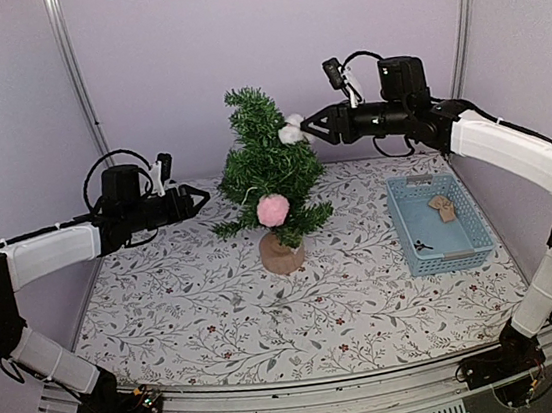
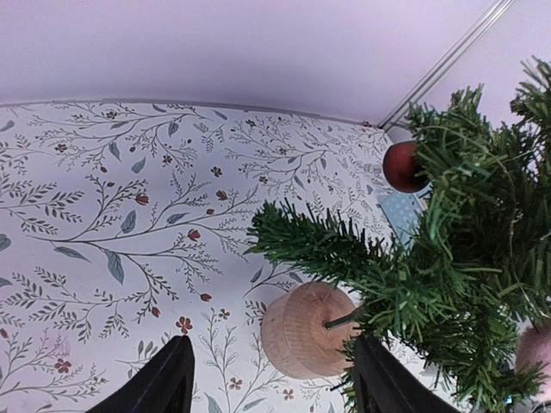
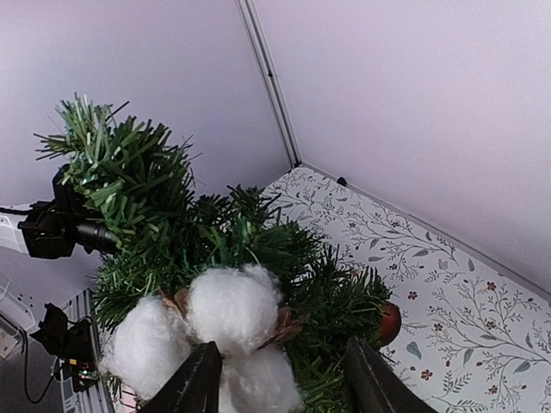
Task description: Decorate the small christmas tree
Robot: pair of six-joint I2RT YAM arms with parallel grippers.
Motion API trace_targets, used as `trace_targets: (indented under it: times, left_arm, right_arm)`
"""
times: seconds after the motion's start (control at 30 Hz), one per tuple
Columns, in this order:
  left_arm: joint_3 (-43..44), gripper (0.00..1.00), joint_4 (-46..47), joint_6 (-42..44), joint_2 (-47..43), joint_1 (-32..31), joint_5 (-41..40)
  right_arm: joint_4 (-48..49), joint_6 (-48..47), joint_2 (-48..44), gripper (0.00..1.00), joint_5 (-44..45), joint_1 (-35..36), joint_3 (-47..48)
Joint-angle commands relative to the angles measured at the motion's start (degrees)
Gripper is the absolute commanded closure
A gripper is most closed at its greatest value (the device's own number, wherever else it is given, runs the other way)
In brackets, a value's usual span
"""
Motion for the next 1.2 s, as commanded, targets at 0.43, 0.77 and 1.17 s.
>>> trace_targets:
  times: [0.43, 0.77, 1.17]
  left_arm:
    - [-0.02, 0.35, 2.05, -0.10, -0.01, -0.69, 0.31]
    - [-0.26, 0.35, 2.26, -0.08, 0.01, -0.71, 0.29]
    - [-0.41, 0.35, 2.57, 0.18, 0.34, -0.82, 0.68]
  right_arm:
    - [1.00, -1.97, -1.85, 0.66, -7.37, 0.31, 3.01]
    - [-4.88, -4.71, 2.24, 0.60, -8.69, 0.88, 5.94]
    - [-14.78, -10.62, 7.15, 0.61, -4.69, 2.67, 10.92]
